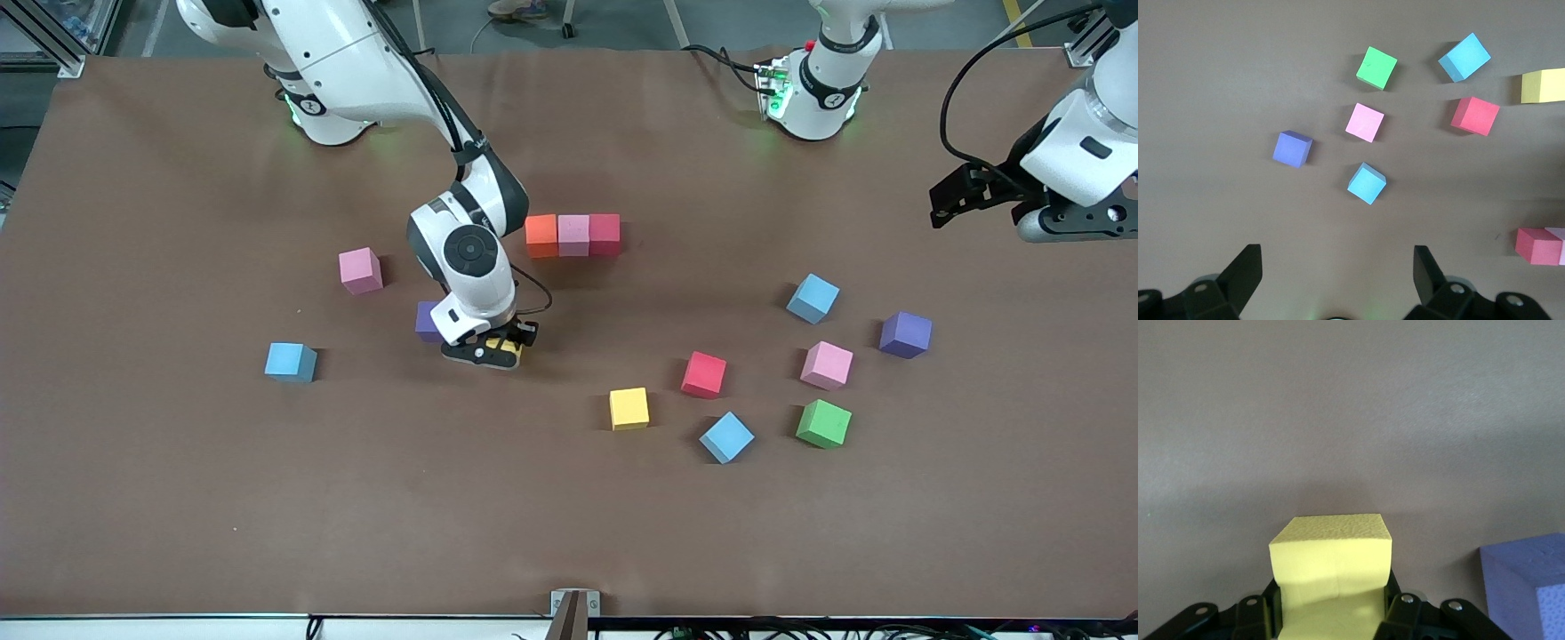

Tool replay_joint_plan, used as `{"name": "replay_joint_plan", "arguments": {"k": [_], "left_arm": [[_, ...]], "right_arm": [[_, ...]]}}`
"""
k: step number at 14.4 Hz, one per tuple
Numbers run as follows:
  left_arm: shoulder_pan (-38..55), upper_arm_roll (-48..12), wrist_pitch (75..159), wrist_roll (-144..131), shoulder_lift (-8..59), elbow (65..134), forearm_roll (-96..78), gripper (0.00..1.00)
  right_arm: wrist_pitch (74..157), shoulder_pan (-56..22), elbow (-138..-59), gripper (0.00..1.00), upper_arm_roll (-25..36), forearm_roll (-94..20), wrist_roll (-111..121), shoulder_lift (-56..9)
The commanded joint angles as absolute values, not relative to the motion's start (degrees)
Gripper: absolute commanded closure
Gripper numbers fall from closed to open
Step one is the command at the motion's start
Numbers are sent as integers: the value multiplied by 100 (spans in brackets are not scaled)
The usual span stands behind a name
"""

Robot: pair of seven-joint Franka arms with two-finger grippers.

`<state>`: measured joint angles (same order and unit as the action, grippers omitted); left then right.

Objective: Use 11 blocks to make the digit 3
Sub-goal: 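Carry the yellow cube with the right gripper and lower it below the orange cube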

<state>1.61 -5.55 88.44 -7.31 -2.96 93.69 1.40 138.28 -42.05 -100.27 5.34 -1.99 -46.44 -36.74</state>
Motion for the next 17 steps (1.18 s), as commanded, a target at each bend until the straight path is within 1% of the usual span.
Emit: {"name": "replay_joint_plan", "arguments": {"k": [1, 3, 6, 11, 17], "left_arm": [[167, -536, 8798, -712, -334, 9369, 35, 0], [176, -536, 8798, -729, -334, 9360, 35, 0], [176, -545, 8798, -756, -334, 9360, 35, 0], [167, -545, 8789, -747, -351, 9360, 26, 0], [167, -545, 8772, -738, -352, 9325, 26, 0]], "right_arm": [[13904, -4394, -10537, 100, 448, -141, -4632, -3271], [14017, -4648, -10861, 100, 448, -141, -4623, -3007], [14711, -5034, -11442, 100, 457, -141, -4579, -2734], [14774, -5194, -11768, 100, 457, -141, -4614, -2566], [14748, -5247, -11839, 100, 448, -141, -4632, -2584]]}}
